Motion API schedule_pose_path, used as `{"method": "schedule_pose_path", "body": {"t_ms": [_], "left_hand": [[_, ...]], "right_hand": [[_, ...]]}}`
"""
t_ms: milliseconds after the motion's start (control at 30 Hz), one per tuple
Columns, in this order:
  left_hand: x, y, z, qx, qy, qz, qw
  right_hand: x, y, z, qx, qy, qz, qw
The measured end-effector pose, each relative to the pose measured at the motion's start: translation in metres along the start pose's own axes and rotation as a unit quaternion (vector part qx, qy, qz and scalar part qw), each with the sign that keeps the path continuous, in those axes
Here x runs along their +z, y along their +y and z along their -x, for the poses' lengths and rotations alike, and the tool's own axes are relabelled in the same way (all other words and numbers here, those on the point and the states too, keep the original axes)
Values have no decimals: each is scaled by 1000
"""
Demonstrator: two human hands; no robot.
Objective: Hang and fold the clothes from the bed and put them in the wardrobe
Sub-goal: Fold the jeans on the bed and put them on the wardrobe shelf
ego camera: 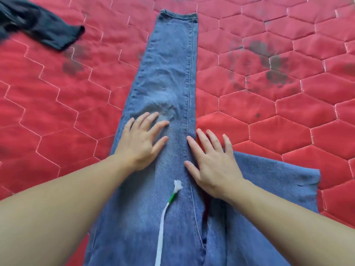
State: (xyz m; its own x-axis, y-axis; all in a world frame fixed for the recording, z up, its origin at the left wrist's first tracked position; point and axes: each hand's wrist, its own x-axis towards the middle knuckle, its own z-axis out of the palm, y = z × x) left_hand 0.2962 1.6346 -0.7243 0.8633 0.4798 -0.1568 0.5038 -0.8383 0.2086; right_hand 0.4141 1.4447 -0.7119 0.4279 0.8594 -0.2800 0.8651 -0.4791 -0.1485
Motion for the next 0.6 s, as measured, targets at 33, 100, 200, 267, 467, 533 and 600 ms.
{"method": "schedule_pose_path", "body": {"t_ms": [33,100,200,267,467,533,600], "left_hand": [[-2,-9,-7,1,3,1,1000],[-4,-24,-23,-10,2,-3,1000],[-6,-37,-44,-12,-1,-6,1000],[-7,-39,-49,-6,12,-9,1000],[-5,-44,-52,9,36,18,999],[-1,-46,-52,17,57,25,998],[0,-48,-52,28,75,31,996]], "right_hand": [[0,-1,-13,1,6,-5,1000],[-4,-2,-40,11,26,-24,999],[-19,-5,-88,65,64,-82,992],[-34,-4,-128,114,102,-142,978],[-98,6,-261,237,178,-453,841],[-119,15,-301,293,144,-567,756],[-138,25,-330,328,109,-599,722]]}}
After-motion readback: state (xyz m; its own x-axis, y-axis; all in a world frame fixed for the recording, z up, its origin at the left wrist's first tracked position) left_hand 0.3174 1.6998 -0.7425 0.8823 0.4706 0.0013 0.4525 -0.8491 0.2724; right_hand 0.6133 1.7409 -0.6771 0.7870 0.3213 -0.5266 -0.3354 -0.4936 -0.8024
